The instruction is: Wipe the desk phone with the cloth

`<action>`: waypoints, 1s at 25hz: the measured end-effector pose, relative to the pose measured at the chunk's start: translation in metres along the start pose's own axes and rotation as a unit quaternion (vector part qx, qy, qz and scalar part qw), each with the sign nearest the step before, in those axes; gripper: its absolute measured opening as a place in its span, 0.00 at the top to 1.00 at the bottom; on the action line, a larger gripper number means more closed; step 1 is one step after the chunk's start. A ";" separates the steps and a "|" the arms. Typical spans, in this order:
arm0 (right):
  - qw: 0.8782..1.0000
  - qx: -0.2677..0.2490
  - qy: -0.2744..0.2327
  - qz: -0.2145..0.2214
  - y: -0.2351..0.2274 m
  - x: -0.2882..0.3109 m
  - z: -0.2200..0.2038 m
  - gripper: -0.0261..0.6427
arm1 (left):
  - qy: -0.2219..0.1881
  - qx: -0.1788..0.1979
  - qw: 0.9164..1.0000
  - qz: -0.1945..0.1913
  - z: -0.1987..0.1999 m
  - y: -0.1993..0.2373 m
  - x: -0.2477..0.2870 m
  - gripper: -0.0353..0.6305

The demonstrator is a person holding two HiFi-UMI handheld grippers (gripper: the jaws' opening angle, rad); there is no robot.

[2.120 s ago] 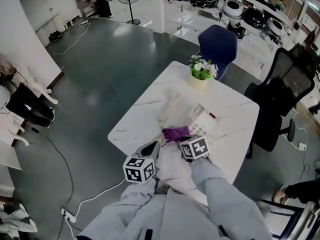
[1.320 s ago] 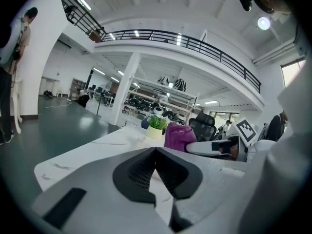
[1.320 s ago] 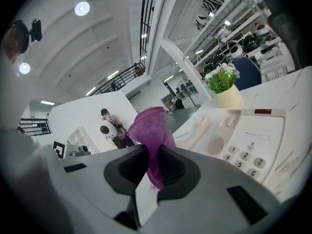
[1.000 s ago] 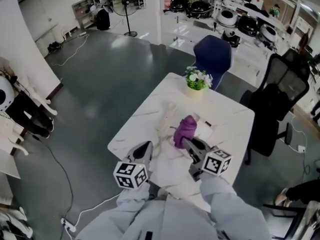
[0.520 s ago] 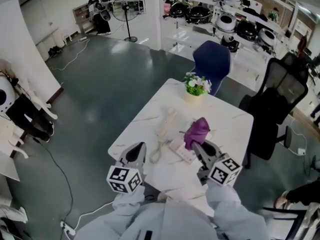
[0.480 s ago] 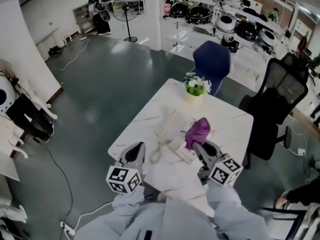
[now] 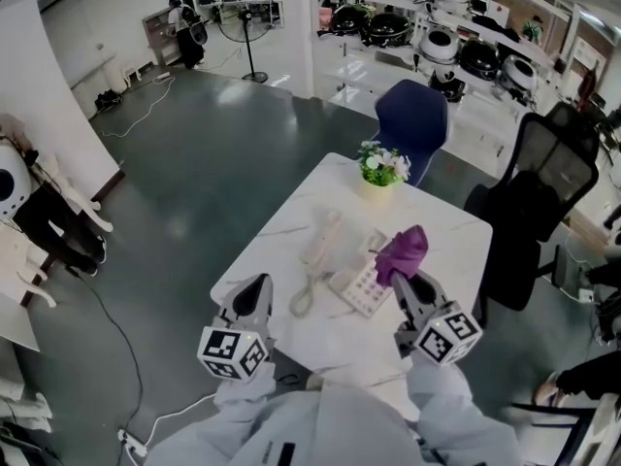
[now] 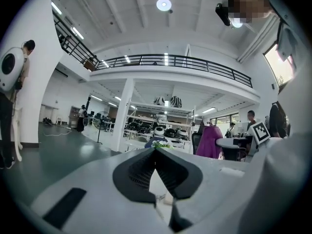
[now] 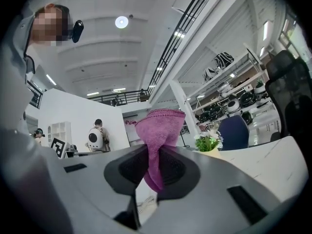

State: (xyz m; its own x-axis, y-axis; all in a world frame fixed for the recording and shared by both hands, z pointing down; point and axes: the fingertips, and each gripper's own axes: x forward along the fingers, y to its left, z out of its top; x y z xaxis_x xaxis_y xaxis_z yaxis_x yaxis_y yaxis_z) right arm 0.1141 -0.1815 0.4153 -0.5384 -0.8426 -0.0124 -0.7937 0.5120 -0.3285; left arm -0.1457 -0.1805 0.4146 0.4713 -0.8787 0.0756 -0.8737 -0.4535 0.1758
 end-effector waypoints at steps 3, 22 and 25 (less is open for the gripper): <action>1.000 -0.004 -0.001 -0.006 -0.002 -0.003 0.001 0.90 | -0.003 0.001 1.000 0.002 0.002 0.000 -0.001 0.95; 0.998 -0.050 0.002 -0.029 -0.006 -0.010 0.007 0.90 | -0.002 0.021 1.000 0.000 0.008 -0.004 -0.001 0.95; 0.998 -0.050 0.001 -0.031 -0.007 -0.012 0.008 0.90 | 0.002 0.023 1.000 0.001 0.007 -0.004 -0.001 0.95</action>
